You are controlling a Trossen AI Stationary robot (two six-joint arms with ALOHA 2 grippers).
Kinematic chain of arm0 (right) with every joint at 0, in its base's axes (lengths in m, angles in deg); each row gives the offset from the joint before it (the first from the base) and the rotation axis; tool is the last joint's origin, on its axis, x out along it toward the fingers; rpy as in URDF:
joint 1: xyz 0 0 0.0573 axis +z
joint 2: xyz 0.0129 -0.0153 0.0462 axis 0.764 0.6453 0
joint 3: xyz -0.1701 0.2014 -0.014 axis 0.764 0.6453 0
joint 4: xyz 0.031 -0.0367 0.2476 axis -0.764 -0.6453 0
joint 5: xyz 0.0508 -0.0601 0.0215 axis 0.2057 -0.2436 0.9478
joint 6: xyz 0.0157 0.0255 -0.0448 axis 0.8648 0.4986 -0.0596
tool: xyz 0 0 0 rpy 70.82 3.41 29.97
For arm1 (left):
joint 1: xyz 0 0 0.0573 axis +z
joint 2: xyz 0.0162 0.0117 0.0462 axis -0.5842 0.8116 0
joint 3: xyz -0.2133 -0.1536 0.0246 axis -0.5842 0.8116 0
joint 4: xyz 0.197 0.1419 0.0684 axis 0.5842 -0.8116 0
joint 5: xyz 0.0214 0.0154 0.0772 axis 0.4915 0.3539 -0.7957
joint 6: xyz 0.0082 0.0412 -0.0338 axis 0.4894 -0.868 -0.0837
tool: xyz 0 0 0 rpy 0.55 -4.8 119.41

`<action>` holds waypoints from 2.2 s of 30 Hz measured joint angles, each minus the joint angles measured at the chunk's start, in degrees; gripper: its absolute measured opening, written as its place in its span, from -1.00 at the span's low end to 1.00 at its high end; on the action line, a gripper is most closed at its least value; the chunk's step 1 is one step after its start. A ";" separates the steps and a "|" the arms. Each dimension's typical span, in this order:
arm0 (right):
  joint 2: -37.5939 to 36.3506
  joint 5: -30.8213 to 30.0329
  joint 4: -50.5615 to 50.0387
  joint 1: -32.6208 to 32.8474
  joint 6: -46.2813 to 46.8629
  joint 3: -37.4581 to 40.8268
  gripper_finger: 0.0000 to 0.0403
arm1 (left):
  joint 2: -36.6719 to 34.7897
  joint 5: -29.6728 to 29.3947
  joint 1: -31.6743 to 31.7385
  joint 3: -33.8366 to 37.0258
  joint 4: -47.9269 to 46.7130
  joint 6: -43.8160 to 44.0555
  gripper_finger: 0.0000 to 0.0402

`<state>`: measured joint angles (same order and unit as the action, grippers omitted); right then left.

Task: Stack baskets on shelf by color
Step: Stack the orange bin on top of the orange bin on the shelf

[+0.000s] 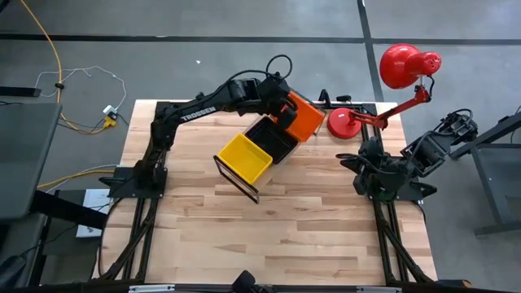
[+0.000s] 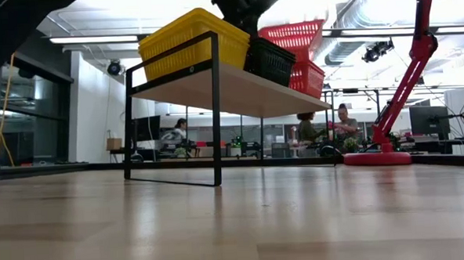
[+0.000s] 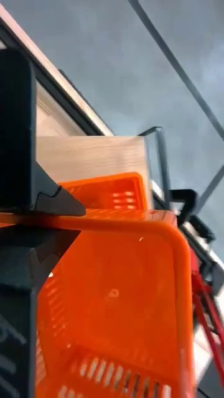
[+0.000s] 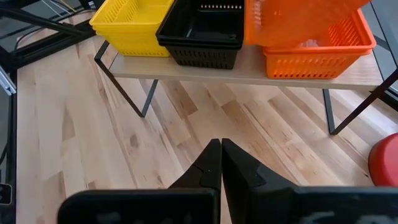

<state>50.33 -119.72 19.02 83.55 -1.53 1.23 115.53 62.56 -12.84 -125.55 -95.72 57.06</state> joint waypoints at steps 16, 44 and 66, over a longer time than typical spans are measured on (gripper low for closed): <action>0.00 -0.28 -0.02 0.02 0.00 0.00 -1.00 | 0.38 6.12 0.71 0.01 -0.08 -1.54 -0.95; 0.00 -7.04 6.50 0.01 -4.55 0.00 -1.00 | -7.75 16.30 2.20 -0.71 7.12 -12.00 -0.82; 0.00 -6.49 6.47 0.02 -4.80 0.00 -1.00 | -7.53 11.46 0.75 28.76 39.51 -0.06 -1.00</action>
<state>50.33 -126.22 25.49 83.57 -6.33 1.23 108.01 74.02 -12.10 -96.79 -56.21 57.00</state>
